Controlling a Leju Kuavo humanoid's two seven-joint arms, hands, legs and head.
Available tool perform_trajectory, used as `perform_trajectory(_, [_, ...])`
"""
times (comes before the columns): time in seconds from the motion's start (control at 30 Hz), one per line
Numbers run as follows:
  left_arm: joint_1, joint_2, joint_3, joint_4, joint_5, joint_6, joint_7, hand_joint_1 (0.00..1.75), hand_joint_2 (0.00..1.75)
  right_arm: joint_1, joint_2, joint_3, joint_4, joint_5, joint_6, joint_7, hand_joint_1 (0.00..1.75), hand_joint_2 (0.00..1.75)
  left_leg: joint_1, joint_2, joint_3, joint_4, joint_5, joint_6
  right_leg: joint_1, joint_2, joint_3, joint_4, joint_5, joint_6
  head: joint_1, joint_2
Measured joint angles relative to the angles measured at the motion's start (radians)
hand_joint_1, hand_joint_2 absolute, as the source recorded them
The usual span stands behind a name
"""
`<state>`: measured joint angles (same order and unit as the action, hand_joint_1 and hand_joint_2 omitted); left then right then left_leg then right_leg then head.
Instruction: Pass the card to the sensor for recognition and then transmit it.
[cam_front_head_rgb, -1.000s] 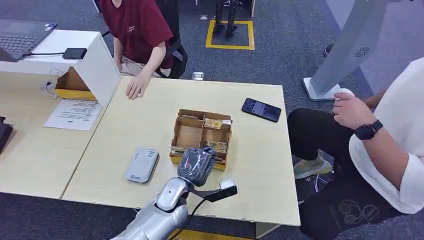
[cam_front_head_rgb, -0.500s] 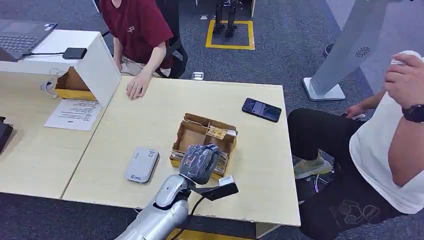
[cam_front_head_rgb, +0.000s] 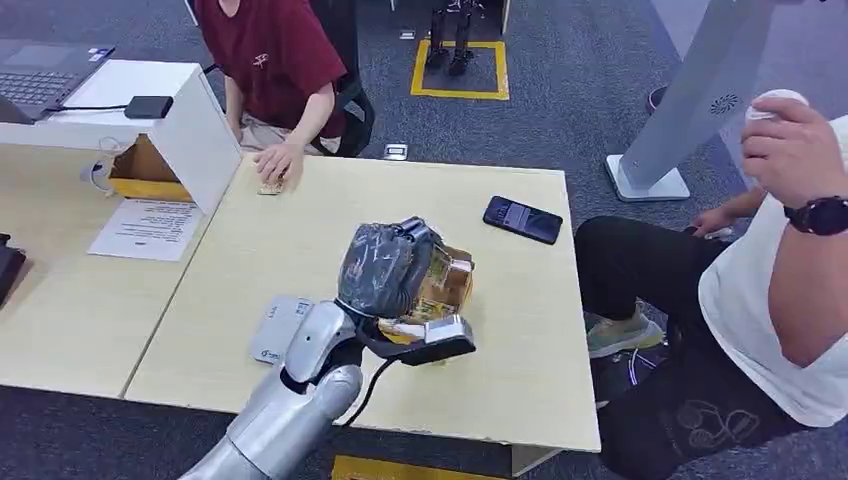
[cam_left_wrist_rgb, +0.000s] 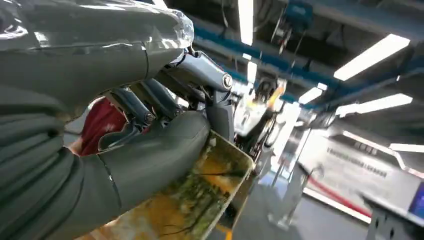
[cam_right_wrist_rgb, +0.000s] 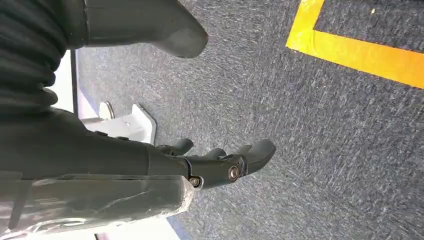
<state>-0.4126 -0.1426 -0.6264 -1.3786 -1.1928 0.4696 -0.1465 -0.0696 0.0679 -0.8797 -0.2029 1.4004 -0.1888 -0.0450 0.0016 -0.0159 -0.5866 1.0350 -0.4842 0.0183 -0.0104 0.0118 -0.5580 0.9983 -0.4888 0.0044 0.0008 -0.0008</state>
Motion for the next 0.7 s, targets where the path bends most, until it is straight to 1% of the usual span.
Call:
perform_trajectory(0.13, [-0.032, 0.019, 0.0, -0.028, -0.028, 0.013, 0.029, 1.75, 1.75, -0.001, 0.0, 0.0, 0.0, 0.005, 0.0, 0.0, 0.0, 1.75, 0.0, 0.0, 0.0, 0.0, 0.0, 0.0, 0.0, 0.0, 0.0, 0.0, 0.0, 0.0, 0.0, 0.0])
perform_trajectory(0.37, [-0.117, 0.031, 0.013, -0.006, -0.055, 0.012, 0.074, 1.75, 1.75, -0.001, 0.0, 0.0, 0.0, 0.014, 0.0, 0.0, 0.0, 1.75, 0.0, 0.0, 0.0, 0.0, 0.0, 0.0, 0.0, 0.0, 0.0, 0.0, 0.0, 0.0, 0.0, 0.0])
perform_trajectory(0.43, [-0.146, 0.033, 0.022, 0.035, -0.074, 0.015, 0.102, 1.75, 1.75, -0.002, 0.0, 0.0, 0.0, 0.024, 0.0, -0.001, 0.0, 1.75, 0.0, 0.0, 0.0, 0.0, 0.0, 0.0, 0.0, 0.0, 0.0, 0.0, 0.0, 0.0, 0.0, 0.0])
perform_trajectory(0.53, [-0.192, 0.033, 0.058, 0.12, -0.09, 0.035, 0.115, 1.75, 1.75, -0.004, 0.0, 0.0, 0.0, 0.029, 0.001, -0.001, 0.0, 1.75, 0.0, 0.0, 0.0, 0.0, 0.0, 0.0, 0.0, 0.0, 0.0, 0.0, 0.0, 0.0, 0.0, 0.0])
perform_trajectory(0.57, [-0.207, 0.034, 0.069, 0.144, -0.11, 0.039, 0.135, 1.75, 1.75, -0.004, 0.0, 0.0, 0.0, 0.034, 0.001, -0.001, 0.0, 1.75, 0.0, 0.0, 0.0, 0.0, 0.0, 0.0, 0.0, 0.0, 0.0, 0.0, 0.0, 0.0, 0.0, 0.0])
perform_trajectory(0.63, [-0.252, 0.038, 0.1, 0.219, -0.142, 0.047, 0.178, 1.75, 1.75, -0.006, 0.0, 0.0, 0.0, 0.042, 0.002, -0.003, 0.0, 1.75, 0.0, 0.0, 0.0, 0.0, 0.0, 0.0, 0.0, 0.0, 0.0, 0.0, 0.0, 0.0, 0.0, 0.0])
perform_trajectory(0.7, [-0.302, 0.047, 0.142, 0.327, -0.142, 0.079, 0.182, 1.75, 1.75, -0.009, 0.0, 0.0, 0.0, 0.045, 0.005, -0.005, 0.0, 1.75, 0.0, 0.001, 0.0, 0.0, 0.001, -0.001, 0.0, 0.002, 0.0, 0.001, 0.001, -0.001, 0.0, 0.0])
